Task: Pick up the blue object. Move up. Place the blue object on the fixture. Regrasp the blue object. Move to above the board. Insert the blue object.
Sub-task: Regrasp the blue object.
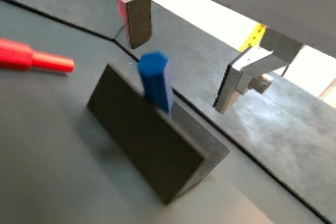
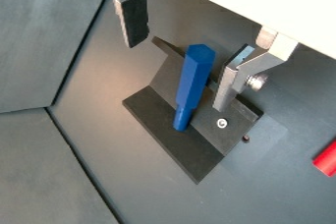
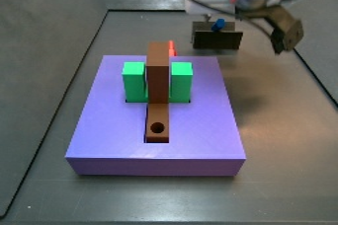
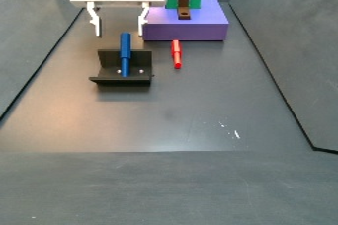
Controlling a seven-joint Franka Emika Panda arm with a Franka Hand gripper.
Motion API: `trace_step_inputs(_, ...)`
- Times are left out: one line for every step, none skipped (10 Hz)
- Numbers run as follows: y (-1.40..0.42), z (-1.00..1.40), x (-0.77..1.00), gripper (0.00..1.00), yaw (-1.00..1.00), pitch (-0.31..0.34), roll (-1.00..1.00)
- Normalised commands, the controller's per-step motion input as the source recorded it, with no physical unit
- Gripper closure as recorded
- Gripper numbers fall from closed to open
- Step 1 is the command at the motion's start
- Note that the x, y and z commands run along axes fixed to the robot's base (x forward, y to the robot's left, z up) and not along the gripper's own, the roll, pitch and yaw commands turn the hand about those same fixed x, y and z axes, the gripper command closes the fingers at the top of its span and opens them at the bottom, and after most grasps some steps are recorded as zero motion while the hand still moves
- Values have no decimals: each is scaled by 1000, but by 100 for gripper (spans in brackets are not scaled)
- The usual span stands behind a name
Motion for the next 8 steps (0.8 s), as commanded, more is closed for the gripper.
trace_step_inputs(74, -200, 0, 0, 0, -34, -126)
trace_step_inputs(134, -191, 0, 0, 0, -131, -229)
trace_step_inputs(140, -83, -29, 0, 0, -220, -234)
trace_step_inputs(97, -86, -123, 0, 0, -200, 0)
trace_step_inputs(77, -54, -11, 0, 0, -46, 0)
trace_step_inputs(0, -163, -69, 0, 0, -37, 149)
trace_step_inputs(0, -209, -60, 0, 0, -29, 191)
trace_step_inputs(0, -277, -97, 0, 0, -40, 234)
